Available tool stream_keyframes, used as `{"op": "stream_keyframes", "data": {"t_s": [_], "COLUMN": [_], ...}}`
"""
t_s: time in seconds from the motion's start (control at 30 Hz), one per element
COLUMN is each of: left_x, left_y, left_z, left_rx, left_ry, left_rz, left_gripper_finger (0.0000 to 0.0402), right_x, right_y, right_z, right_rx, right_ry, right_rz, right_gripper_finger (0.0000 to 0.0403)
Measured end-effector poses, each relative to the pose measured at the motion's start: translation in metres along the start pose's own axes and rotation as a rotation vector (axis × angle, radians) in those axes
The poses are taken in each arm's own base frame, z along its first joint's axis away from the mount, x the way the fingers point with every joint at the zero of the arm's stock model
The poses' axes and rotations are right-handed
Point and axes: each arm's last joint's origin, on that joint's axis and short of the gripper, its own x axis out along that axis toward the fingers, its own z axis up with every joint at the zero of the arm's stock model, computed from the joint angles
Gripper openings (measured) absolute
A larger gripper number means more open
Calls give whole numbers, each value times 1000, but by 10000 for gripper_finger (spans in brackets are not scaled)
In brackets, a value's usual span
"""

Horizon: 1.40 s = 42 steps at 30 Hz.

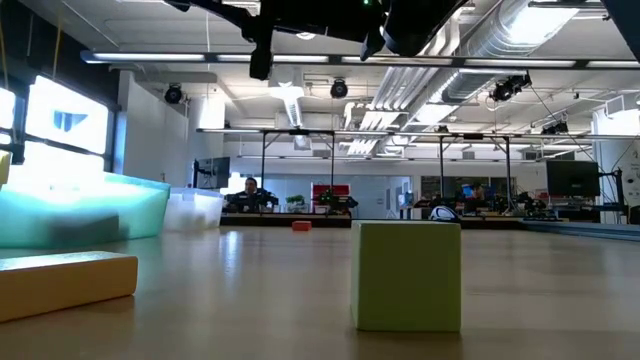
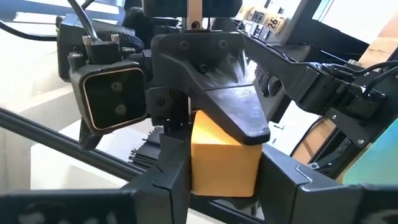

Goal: Sort & place blocks by color
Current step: Put the yellow cube block into the yellow bin

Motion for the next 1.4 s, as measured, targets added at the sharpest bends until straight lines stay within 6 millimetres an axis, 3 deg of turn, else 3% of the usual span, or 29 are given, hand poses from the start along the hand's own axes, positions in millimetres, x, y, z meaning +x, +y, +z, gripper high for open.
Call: {"op": "stream_keyframes", "data": {"t_s": [0.23,0.5,0.87,1.1,1.4], "left_x": [-4,-12,-31,-30,-18], "left_y": [-7,-29,-69,-96,-140], "left_z": [-9,-21,-26,-27,-35], "left_rx": [-71,-94,-234,-208,-105], "left_ry": [86,227,365,453,585], "left_rz": [-89,-220,-546,-585,-590], "left_gripper_finger": [104,104,104,105,120], "right_x": [0,1,-1,-6,-12], "right_y": [-5,-4,3,3,13], "right_z": [-10,-33,-74,-103,-134], "right_rx": [-7,6,18,57,31], "right_ry": [103,174,228,208,211], "right_rz": [-49,-110,-192,-347,-384], "right_gripper_finger": [148,149,149,149,149]}}
